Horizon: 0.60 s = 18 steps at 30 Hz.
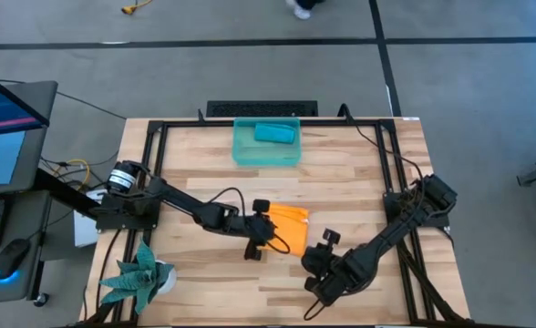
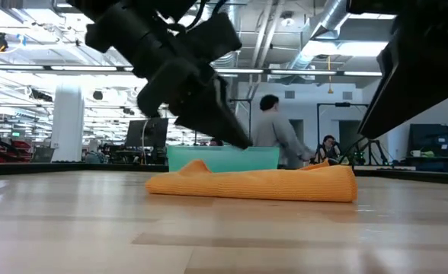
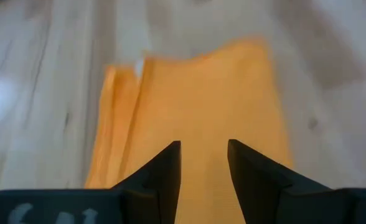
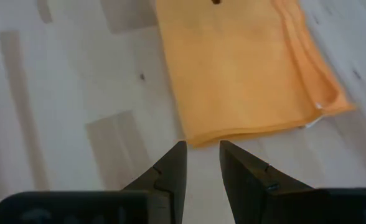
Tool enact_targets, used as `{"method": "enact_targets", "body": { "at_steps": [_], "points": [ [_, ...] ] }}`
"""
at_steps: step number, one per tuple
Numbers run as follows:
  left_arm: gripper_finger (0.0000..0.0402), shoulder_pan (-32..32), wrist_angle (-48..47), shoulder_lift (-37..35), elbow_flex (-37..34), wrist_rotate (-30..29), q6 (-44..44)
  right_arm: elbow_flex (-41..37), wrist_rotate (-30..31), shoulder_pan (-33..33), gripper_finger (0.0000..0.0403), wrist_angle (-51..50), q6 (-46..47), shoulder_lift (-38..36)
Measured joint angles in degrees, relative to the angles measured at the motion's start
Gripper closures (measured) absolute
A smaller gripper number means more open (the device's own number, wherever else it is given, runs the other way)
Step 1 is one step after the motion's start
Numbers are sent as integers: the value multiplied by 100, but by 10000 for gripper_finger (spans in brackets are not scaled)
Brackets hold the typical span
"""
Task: Roll microfiber towels into tight, uniform cylinder then place into a basket
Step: Roll the yellow microfiber cloth
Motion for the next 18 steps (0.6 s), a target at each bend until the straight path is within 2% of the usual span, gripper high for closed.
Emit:
{"method": "enact_targets", "body": {
  "at_steps": [3, 9, 18],
  "points": [
    [276, 96, 328, -1, -69, 488, 269, 0, -2, 68, 285, 114, 143, 0],
    [276, 327, 320, 21, -86, 1296, 386, 0, -1, 179, 285, 111, 292, 0],
    [276, 596, 253, 423, -46, 1341, 19, 0, 6, 124, 285, 75, 154, 0]
  ]
}}
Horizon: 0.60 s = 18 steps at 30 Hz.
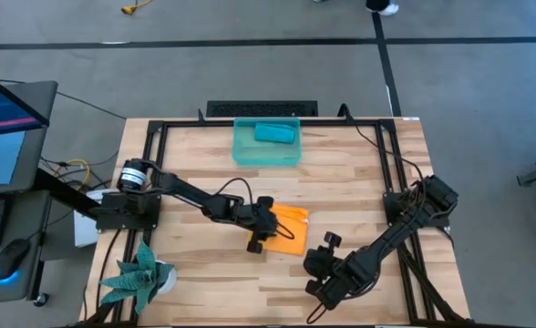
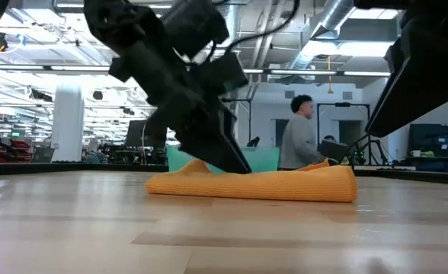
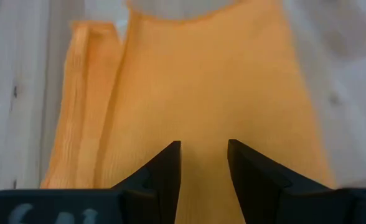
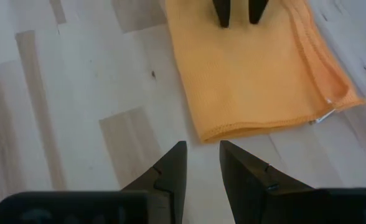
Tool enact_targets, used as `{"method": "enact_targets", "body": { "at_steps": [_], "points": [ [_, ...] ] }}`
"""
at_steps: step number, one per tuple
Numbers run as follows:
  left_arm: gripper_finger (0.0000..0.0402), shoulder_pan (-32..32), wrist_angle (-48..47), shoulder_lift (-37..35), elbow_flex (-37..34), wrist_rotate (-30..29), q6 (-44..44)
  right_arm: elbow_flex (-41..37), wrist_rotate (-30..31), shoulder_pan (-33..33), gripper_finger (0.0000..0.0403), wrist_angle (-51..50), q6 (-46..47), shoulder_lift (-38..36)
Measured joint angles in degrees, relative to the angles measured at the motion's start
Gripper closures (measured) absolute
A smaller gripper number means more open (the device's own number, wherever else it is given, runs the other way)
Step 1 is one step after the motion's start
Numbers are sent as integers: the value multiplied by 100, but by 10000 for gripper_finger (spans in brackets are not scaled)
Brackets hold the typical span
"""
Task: Roll microfiber towels into tight, uniform cylinder then place into a basket
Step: Roll the yellow microfiber cloth
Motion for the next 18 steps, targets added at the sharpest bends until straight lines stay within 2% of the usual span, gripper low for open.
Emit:
{"method": "enact_targets", "body": {
  "at_steps": [6, 12, 18],
  "points": [
    [276, 143, -131, 130, -4, -363, -639, 0, 7, 14, 285, 4, -10, 0],
    [276, 362, -329, 113, 0, -1493, -2045, 0, 7, 12, 285, 9, -9, 0],
    [276, 372, -368, 100, -2, -1616, -1891, 0, 5, 12, 285, 11, -11, 0]
  ]
}}
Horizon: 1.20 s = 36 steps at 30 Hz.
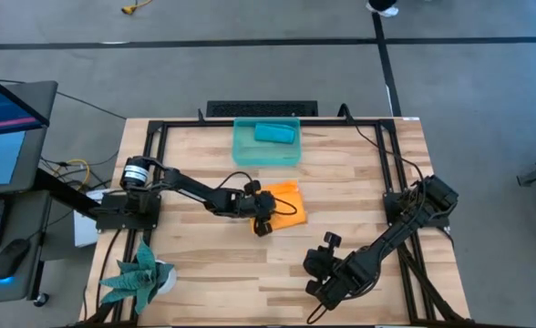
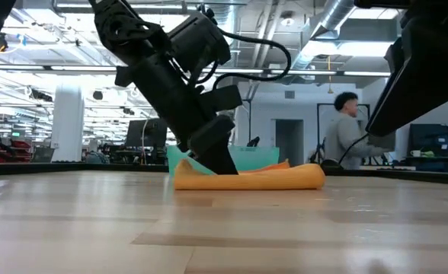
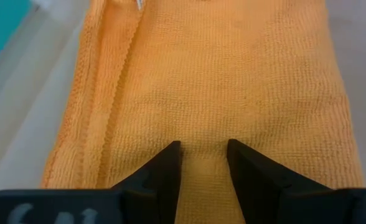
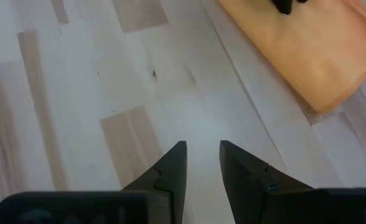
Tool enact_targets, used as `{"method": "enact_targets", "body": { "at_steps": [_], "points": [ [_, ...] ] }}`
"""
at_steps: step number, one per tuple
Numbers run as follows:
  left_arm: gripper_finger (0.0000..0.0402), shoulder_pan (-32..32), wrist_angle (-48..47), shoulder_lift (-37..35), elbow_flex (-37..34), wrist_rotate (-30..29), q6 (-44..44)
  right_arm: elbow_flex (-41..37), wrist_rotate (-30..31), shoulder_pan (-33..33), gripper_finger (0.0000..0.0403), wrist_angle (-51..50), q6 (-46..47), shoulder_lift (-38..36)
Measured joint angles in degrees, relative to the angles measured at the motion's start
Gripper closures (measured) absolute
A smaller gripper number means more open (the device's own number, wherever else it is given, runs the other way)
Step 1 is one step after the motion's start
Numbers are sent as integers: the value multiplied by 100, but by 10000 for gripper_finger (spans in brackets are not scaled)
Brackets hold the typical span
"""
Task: Roll microfiber towels into tight, uniform cylinder then place into a basket
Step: Roll the yellow microfiber cloth
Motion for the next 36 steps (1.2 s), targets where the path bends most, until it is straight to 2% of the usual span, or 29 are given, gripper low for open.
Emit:
{"method": "enact_targets", "body": {
  "at_steps": [7, 18, 23, 30, 36],
  "points": [
    [276, -284, -219, -23, 8, 132, 678, 0, 1, -44, 285, -8, -360, 0],
    [276, -767, -426, -289, -13, -32, 667, 0, 43, -371, 285, -12, -1238, 0],
    [276, -1143, -731, -710, -9, -575, 859, 0, 281, -430, 285, -127, -1265, 0],
    [276, -1755, -1926, -1518, -9, -1772, 565, 264, 704, -325, 285, -575, -1661, -30],
    [276, -2245, -2053, -1747, -26, -1896, 401, 1004, 1497, -480, 285, -1319, -2556, -46]
  ]
}}
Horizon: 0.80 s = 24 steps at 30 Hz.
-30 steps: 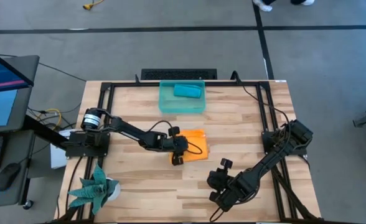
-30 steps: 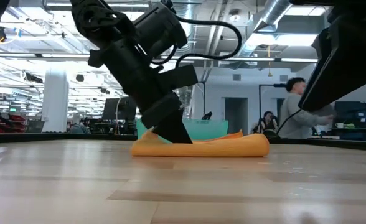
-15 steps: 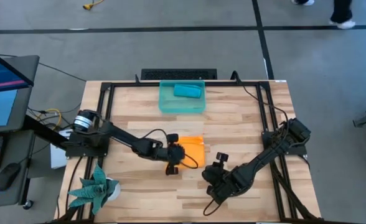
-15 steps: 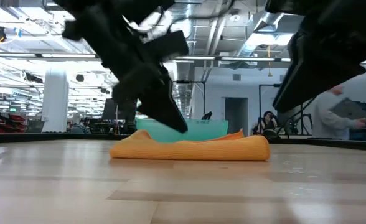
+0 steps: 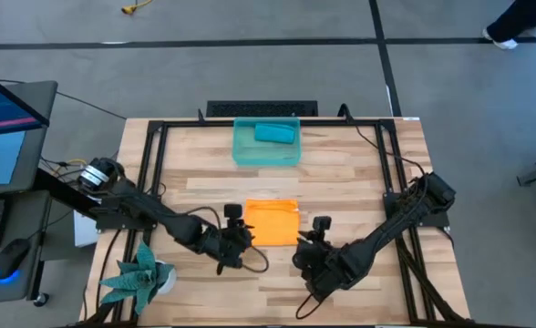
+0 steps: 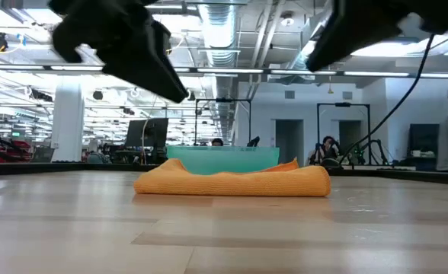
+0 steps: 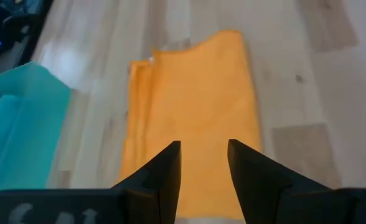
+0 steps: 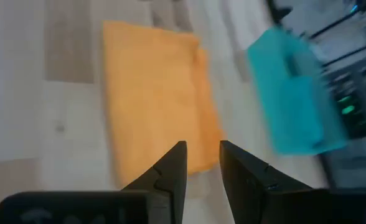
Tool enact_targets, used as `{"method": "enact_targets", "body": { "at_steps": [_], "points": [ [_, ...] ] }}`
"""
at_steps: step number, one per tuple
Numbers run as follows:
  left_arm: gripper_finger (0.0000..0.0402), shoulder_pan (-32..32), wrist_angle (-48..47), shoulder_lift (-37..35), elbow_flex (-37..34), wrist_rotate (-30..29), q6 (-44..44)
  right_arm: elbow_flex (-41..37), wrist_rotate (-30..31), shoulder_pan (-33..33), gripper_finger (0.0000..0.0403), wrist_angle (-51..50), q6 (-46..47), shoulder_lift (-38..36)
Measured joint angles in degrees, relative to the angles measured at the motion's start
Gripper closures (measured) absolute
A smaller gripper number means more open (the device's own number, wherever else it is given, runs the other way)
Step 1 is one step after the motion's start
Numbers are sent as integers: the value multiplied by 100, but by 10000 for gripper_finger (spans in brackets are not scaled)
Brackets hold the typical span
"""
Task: Roll microfiber towels into tight, uniform cylinder then place into a basket
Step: Roll the yellow microfiber cloth
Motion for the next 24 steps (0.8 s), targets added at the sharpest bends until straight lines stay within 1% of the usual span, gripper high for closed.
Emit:
{"method": "enact_targets", "body": {
  "at_steps": [3, 6, 8, 10, 12, 14, 17, 20, 24],
  "points": [
    [276, -97, 83, 119, 2, -5, 29, 175, 71, -253, 285, -235, -474, 0],
    [276, -88, 74, 317, -11, -28, 126, 189, -83, -602, 285, -395, -727, 0],
    [276, -42, 89, 477, -5, -27, 263, 174, -565, -859, 285, -543, -747, 1],
    [276, 12, 98, 633, -5, -26, 339, 14, -1078, -1075, 285, -426, -750, 11],
    [276, 68, 106, 744, -5, -26, 383, -229, -1403, -1229, 285, -432, -751, 39],
    [276, 123, 127, 818, -5, -9, 391, -415, -1435, -1258, 285, -371, -751, 34],
    [276, 207, 185, 840, -5, 257, 392, -627, -1475, -1233, 285, -295, -767, 37],
    [276, 289, 388, 840, -5, 553, 349, -637, -1478, -1140, 285, -138, -772, 26],
    [276, 365, 469, 840, -5, 620, 346, -637, -1476, -941, 285, 516, -1140, -159]
  ]
}}
